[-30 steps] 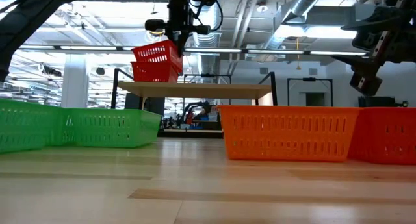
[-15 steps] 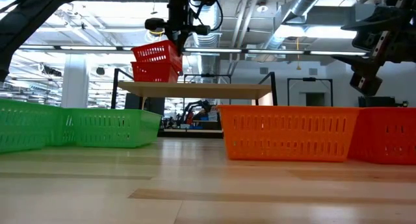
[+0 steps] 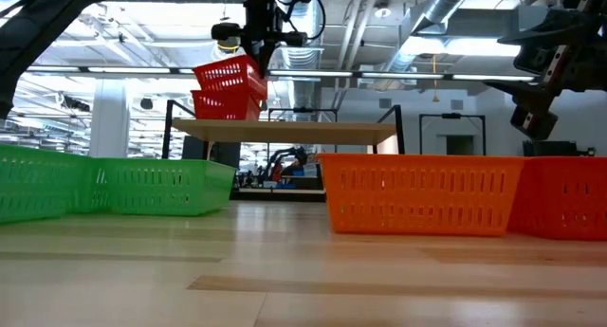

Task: Stack baskets on shelf by color
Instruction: Stack the bottom red bin on top of the red bin on the shelf, then stack the red bin on top of the red bin on the shelf

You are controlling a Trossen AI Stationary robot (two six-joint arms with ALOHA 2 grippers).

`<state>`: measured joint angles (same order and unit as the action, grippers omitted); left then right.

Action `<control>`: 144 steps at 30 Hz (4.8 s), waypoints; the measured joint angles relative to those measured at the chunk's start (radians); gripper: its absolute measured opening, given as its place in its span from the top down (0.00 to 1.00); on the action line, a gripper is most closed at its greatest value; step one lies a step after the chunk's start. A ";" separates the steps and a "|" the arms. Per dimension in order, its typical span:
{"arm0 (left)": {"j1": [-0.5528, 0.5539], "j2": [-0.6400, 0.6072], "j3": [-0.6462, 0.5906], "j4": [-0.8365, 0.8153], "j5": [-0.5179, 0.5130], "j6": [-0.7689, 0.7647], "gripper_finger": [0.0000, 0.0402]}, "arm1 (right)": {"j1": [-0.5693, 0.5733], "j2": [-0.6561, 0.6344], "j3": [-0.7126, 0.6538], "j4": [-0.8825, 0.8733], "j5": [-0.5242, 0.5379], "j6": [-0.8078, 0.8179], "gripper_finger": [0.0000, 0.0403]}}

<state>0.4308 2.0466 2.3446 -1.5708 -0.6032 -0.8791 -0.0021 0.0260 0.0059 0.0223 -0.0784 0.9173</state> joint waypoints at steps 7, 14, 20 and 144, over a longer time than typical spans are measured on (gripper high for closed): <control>-0.003 -0.012 0.011 0.000 -0.019 0.014 1.00 | 0.000 0.000 0.000 0.000 -0.001 0.002 0.39; -0.003 -0.010 -0.021 0.002 -0.037 0.027 1.00 | 0.000 0.000 0.000 0.000 -0.001 0.002 0.39; -0.005 -0.010 -0.045 0.000 -0.031 0.011 1.00 | 0.000 0.000 0.000 0.000 0.000 0.002 0.39; -0.668 0.305 0.009 0.873 0.428 0.912 0.48 | 0.002 0.046 0.000 -0.006 0.024 -0.002 0.39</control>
<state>-0.2370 2.3512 2.3534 -0.6975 -0.1753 0.0330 0.0002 0.0717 0.0063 0.0168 -0.0540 0.9150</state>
